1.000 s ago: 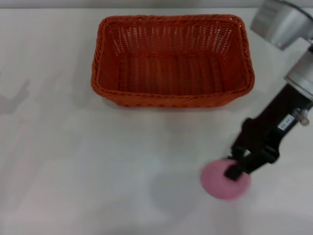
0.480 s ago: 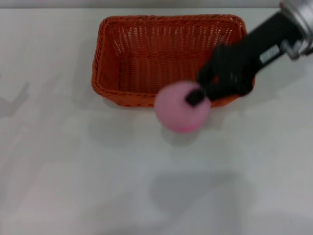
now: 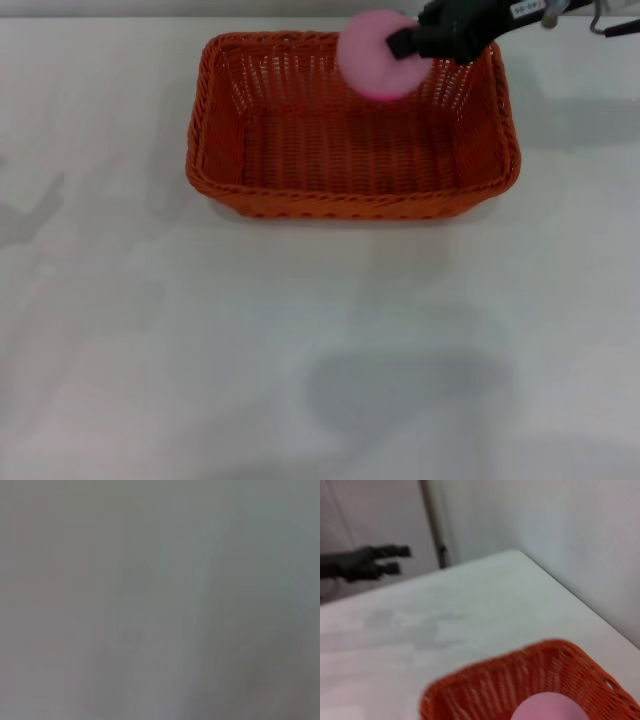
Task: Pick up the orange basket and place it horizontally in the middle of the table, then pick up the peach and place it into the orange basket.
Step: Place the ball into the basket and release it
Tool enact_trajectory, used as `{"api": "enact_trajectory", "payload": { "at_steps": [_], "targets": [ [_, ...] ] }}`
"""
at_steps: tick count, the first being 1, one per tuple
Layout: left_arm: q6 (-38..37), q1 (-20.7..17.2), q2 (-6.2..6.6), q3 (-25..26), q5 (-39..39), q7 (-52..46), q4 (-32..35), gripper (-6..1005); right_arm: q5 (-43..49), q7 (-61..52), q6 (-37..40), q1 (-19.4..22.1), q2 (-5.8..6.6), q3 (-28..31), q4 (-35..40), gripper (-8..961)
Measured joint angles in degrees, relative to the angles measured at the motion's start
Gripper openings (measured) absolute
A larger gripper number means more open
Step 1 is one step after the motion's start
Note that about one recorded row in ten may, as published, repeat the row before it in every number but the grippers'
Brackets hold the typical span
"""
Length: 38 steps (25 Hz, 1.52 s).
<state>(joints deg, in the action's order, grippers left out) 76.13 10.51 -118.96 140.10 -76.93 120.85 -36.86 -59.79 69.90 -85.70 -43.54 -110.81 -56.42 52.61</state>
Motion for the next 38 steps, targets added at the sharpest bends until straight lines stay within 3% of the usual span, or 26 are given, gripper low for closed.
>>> {"api": "enact_trajectory", "payload": {
  "at_steps": [7, 16, 27, 32, 35, 38],
  "targets": [
    [0.04, 0.27, 0.04, -0.09, -0.71, 0.19, 0.13, 859, 9.35, 0.54, 7.81, 0.15, -4.34, -0.87, -0.51, 54],
    [-0.03, 0.63, 0.05, -0.08, -0.71, 0.14, 0.12, 860, 10.12, 0.21, 13.68, 0.4, -4.28, -3.9, -5.61, 70],
    [-0.27, 1.49, 0.05, 0.25, -0.41, -0.13, 0.06, 861, 9.01, 1.45, 15.38, 1.9, -4.56, -4.41, -5.83, 205],
    [-0.14, 1.55, 0.05, 0.34, -0.14, -1.62, -0.67, 860, 6.4, 4.33, 14.93, 3.47, -4.43, -4.5, -5.85, 323],
    [-0.11, 1.74, 0.1, 0.36, -0.01, -2.18, -0.79, 860, 5.94, 5.06, 15.29, 4.21, -4.47, -4.35, -5.85, 322],
    [-0.08, 1.95, 0.13, 0.42, 0.55, -2.25, -0.85, 860, 5.47, 5.34, 17.22, 5.19, -4.5, -4.37, -5.85, 428]
  ]
}}
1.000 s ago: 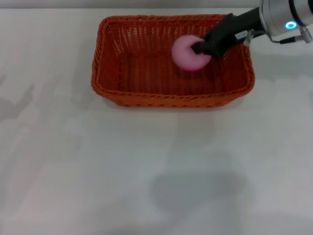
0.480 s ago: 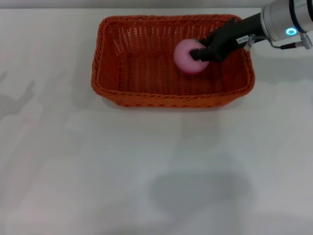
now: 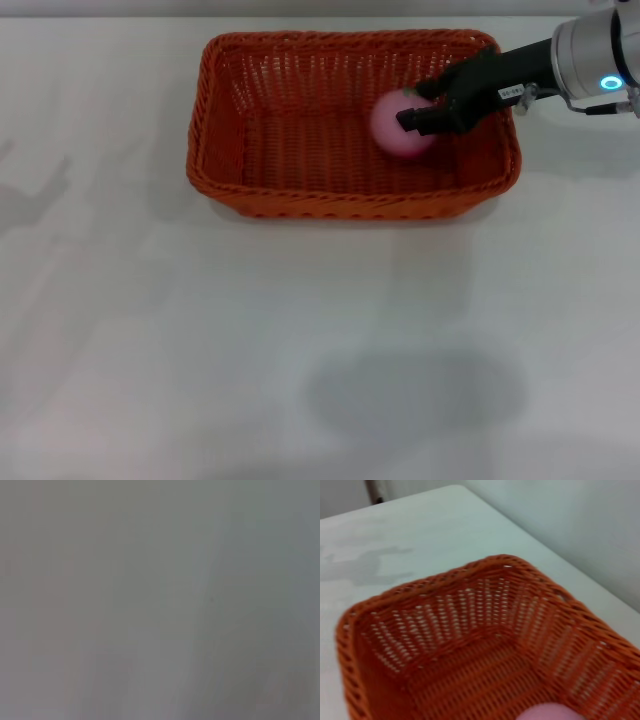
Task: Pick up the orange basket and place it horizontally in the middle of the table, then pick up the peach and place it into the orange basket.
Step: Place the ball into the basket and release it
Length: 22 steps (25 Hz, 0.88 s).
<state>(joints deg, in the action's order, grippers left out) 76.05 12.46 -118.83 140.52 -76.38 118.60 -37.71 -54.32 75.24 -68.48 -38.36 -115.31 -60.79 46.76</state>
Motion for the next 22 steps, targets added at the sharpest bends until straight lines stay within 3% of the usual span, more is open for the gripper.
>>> {"api": "enact_trajectory", "payload": {
  "at_steps": [8, 11, 18, 22],
  "targets": [
    [0.14, 0.42, -0.07, 0.02, 3.36, 1.73, 0.53, 859, -6.54, 4.24, 0.84, 3.07, 0.02, -0.19, 1.27, 699],
    [-0.11, 1.23, -0.05, 0.01, 3.85, 1.85, 0.59, 859, -11.74, 6.39, 0.78, 5.22, 0.13, 0.33, 2.96, 749],
    [-1.08, 2.33, 0.07, 0.02, 4.88, 2.13, 0.6, 857, -28.74, 12.82, 0.36, 15.11, 0.4, 0.55, 10.15, 867],
    [-2.04, 2.75, 0.02, -0.01, 6.49, 4.19, 0.7, 853, -36.31, 18.35, -0.62, 19.49, 0.48, 2.23, 9.73, 868]
  ]
}}
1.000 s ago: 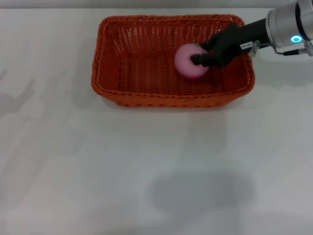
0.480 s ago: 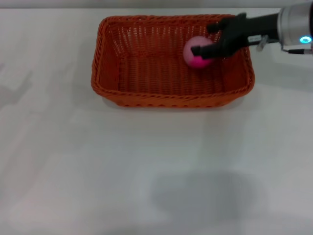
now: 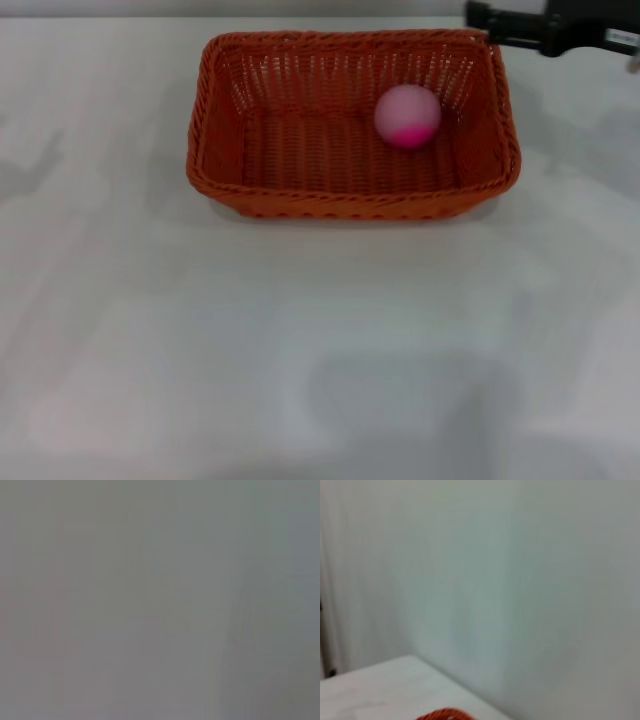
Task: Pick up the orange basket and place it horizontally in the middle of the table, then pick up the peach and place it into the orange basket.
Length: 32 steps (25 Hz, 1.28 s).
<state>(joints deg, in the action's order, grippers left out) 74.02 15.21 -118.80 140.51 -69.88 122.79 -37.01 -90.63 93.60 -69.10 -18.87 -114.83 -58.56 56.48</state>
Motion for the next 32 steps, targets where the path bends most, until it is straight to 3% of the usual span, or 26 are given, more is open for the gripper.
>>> {"api": "enact_trajectory", "payload": {
  "at_steps": [5, 14, 17, 22, 32],
  "targets": [
    [-0.36, 0.09, -0.13, -0.02, 1.73, 0.69, 0.48, 852, -5.74, 4.91, -2.17, 1.65, 0.06, 2.86, -4.29, 867],
    [0.13, 0.44, -0.11, -0.24, 3.91, 2.88, 1.25, 850, -15.42, 22.48, -14.43, 1.53, 0.03, 13.52, -22.16, 862],
    [-0.32, 0.46, -0.07, -0.37, 4.72, 3.06, 1.55, 850, -15.75, 26.35, -14.53, 1.22, -0.04, 16.14, -26.81, 862],
    [-1.96, 1.17, -0.04, 0.01, 4.95, 4.43, 4.11, 851, -16.15, 32.06, -12.36, 0.98, -0.1, 16.8, -31.14, 863],
    [-3.15, 2.02, -0.11, -0.22, 5.31, 5.62, 6.32, 850, -22.83, 42.03, -15.05, 0.82, -0.22, 16.9, -38.85, 859]
  ]
}}
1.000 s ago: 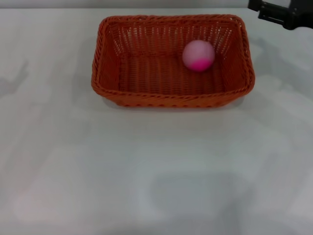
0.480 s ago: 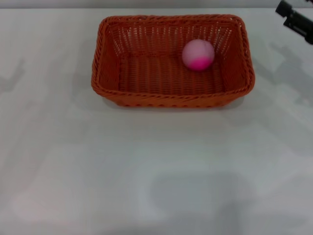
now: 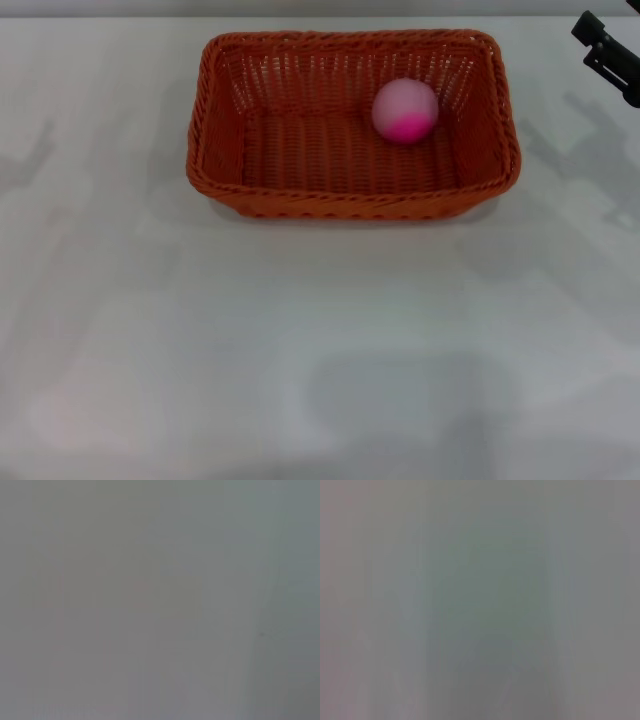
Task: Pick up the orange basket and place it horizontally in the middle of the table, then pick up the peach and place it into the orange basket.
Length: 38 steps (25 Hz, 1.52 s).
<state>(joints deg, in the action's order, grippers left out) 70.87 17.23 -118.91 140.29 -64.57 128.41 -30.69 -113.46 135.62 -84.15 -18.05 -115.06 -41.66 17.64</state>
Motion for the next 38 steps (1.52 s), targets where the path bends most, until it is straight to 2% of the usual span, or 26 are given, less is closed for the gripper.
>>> {"api": "enact_trajectory", "payload": {
  "at_steps": [25, 38],
  "targets": [
    [2.88, -0.14, -0.18, -0.27, 3.86, 7.15, 4.46, 847, -1.72, 2.94, -0.43, -0.85, -0.17, -0.14, -4.82, 856],
    [2.69, -0.28, -0.18, 0.05, 4.32, 8.76, 4.48, 846, -1.84, 4.47, -0.05, -1.14, -0.17, 0.0, -5.39, 855]
  ]
}}
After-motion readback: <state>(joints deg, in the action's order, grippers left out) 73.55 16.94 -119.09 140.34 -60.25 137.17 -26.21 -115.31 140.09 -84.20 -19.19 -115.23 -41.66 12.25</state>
